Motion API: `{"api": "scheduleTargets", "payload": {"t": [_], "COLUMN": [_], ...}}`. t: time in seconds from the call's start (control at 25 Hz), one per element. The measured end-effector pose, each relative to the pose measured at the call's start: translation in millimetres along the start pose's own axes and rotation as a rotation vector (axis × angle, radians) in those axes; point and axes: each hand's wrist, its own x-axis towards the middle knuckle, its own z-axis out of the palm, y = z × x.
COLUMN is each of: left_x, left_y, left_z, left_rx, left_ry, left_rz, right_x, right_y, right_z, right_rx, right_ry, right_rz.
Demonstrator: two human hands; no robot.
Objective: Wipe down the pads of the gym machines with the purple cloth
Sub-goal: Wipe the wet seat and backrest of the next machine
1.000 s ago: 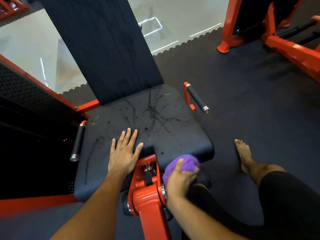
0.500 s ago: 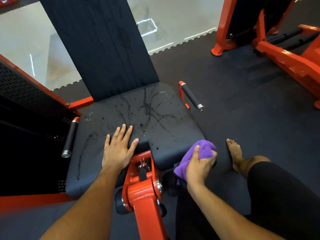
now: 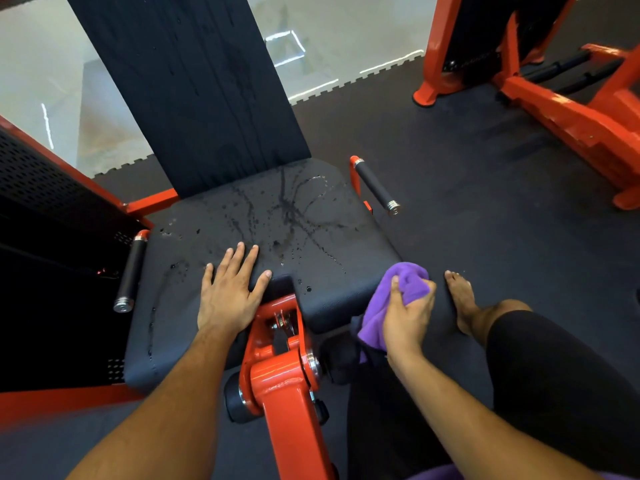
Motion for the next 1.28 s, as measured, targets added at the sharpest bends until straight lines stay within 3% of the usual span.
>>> {"api": "scheduleTargets", "payload": {"t": [0.12, 0.32, 0.48, 0.6, 0.68, 0.8, 0.88, 1.0, 1.08, 1.28], "left_x": [0.7, -1.8, -6.5, -30.1, -52.3, -65.0, -60.6, -60.3, -61.6, -61.9], "left_y": [0.6, -0.8, -0.6, -32.4, -54.5, -63.0, -60.6, -65.1, -66.9, -66.0], "left_z": [0.5, -0.5, -16.0, -29.9, -26.0, -14.6, -12.7, -1.7, 2.3, 2.0], "left_rx": [0.008, -0.018, -0.235, -0.188, -0.060, -0.014, -0.016, -0.022, -0.031, -0.026], "left_ry": [-0.001, -0.018, -0.043, 0.042, 0.050, 0.126, 0.175, 0.235, 0.238, 0.222], "left_rz": [0.000, -0.008, -0.015, -0.142, -0.270, -0.332, -0.327, -0.336, -0.331, -0.340], "right_x": [-17.8, -85.5, -53.9, -30.5, -17.0, -18.9, -23.3, -28.4, -32.0, -33.0], "right_y": [2.0, 27.4, -16.2, -76.2, -102.7, -105.8, -98.9, -95.1, -95.6, -115.0], "right_z": [9.0, 26.5, -11.3, -19.9, 7.1, 68.3, 99.1, 118.5, 115.5, 107.1], "right_rx": [-0.019, -0.358, -0.307, -0.398, -0.632, -1.114, -1.385, -1.556, -1.574, -1.575], "right_ry": [-0.029, -0.654, -0.775, -0.766, -0.813, -1.028, -0.975, -0.964, -1.065, -1.632], "right_rz": [0.037, -0.115, -0.293, -0.723, -1.111, -1.526, -1.755, -1.769, -1.775, -1.609]}}
